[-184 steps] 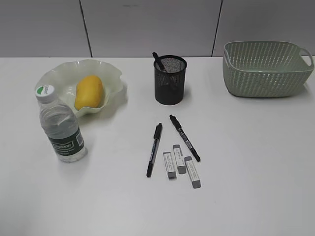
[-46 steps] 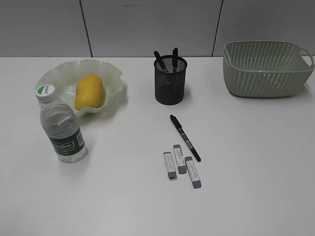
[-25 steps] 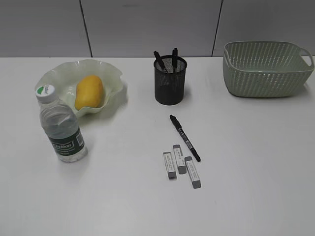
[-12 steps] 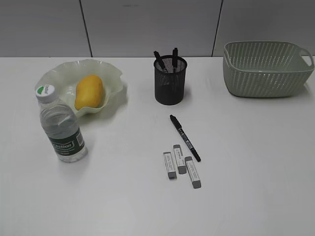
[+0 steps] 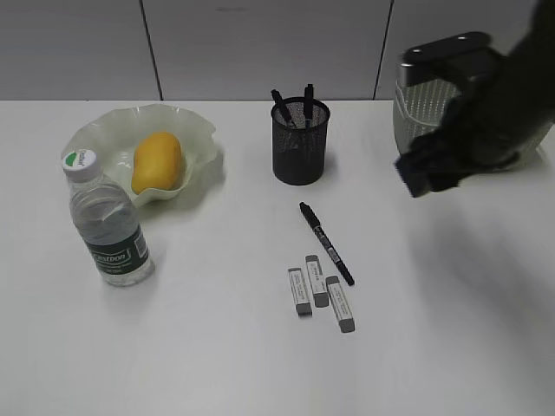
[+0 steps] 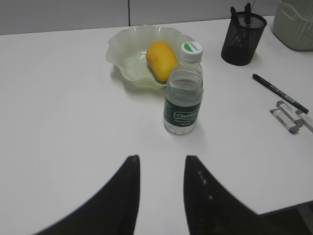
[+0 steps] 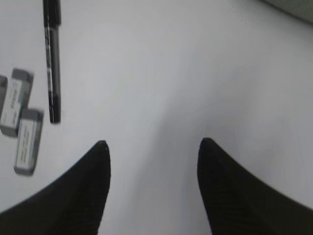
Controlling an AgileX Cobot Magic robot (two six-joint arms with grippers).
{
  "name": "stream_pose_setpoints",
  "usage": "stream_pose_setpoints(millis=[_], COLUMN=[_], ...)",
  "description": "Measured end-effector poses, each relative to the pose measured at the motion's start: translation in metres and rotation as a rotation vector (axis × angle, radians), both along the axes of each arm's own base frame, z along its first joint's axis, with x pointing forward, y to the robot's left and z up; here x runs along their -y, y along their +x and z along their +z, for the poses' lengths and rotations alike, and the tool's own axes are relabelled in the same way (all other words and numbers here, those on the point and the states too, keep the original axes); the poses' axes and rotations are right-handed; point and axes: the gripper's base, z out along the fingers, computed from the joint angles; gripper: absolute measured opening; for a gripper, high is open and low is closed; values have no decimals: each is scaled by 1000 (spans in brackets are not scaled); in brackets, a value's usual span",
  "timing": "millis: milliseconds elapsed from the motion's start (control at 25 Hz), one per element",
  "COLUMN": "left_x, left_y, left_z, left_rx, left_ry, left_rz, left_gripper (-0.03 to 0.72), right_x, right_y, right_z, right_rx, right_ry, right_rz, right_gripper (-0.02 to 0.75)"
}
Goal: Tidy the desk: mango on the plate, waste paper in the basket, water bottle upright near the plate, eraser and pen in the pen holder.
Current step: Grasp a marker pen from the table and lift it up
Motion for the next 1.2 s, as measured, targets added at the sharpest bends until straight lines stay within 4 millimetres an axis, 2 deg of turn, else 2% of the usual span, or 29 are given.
stream_pose_setpoints(millis=[120, 280, 480, 680, 760, 920, 1080, 1200], left_x=[0, 0, 0, 0, 0, 0, 0, 0], left_y=[0, 0, 0, 0, 0, 0, 0, 0], left_z=[0, 0, 0, 0, 0, 0, 0, 0], left_rx=[0, 0, 0, 0, 0, 0, 0, 0], left_ry=[0, 0, 0, 0, 0, 0, 0, 0], left_rz=[0, 0, 0, 0, 0, 0, 0, 0], left_gripper=[230, 230, 230, 230, 230, 230, 230, 230], right_x=[-38, -83, -115, -129, -131, -133, -133, -133], right_y=[38, 74, 93, 92, 89, 90, 90, 90], right_z=[-18, -49, -86, -119, -126, -129, -130, -127], right_rx=[-57, -152, -289, -381, -398, -400, -398, -392], right_ry=[-27, -67, -67, -66, -77, -83, -90, -90], right_rz=[49, 90, 101, 108, 115, 120, 131, 146], right_gripper=[456, 456, 456, 450, 422, 301, 108, 102])
